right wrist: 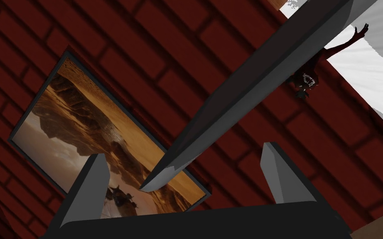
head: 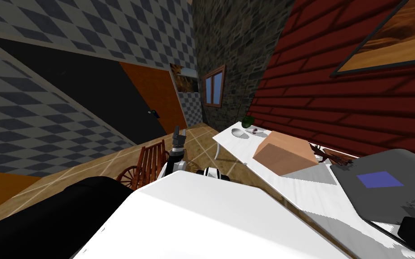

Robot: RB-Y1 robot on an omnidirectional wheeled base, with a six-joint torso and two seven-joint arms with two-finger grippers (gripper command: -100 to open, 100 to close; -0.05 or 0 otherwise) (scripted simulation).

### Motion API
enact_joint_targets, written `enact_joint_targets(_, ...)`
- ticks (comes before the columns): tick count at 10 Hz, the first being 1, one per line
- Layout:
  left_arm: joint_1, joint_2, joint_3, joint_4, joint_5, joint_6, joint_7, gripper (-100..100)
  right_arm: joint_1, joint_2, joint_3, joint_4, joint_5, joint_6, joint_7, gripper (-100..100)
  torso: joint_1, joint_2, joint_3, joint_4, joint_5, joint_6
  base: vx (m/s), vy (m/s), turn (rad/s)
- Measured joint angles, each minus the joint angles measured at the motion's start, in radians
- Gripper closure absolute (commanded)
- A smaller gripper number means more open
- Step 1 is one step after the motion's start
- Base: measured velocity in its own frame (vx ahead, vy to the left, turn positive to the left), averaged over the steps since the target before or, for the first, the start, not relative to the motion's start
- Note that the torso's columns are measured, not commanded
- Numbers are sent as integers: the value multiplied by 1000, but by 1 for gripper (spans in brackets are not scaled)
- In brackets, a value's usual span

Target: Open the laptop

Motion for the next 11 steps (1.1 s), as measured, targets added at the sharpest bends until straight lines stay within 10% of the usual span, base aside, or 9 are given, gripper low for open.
enact_joint_targets(2,0,0,0,0,0,0,0,0,-4,-3,7,-13,-9,47,13,-100,-1,2,2,1,0,0,-62,-33,85)
enact_joint_targets(3,0,0,0,0,0,0,0,0,-4,-3,7,-14,-10,53,14,100,0,0,1,0,0,1,54,17,-223)
enact_joint_targets(11,0,0,0,0,0,0,0,0,11,10,-19,34,27,-131,-35,100,-1,4,2,1,0,1,99,54,-156)
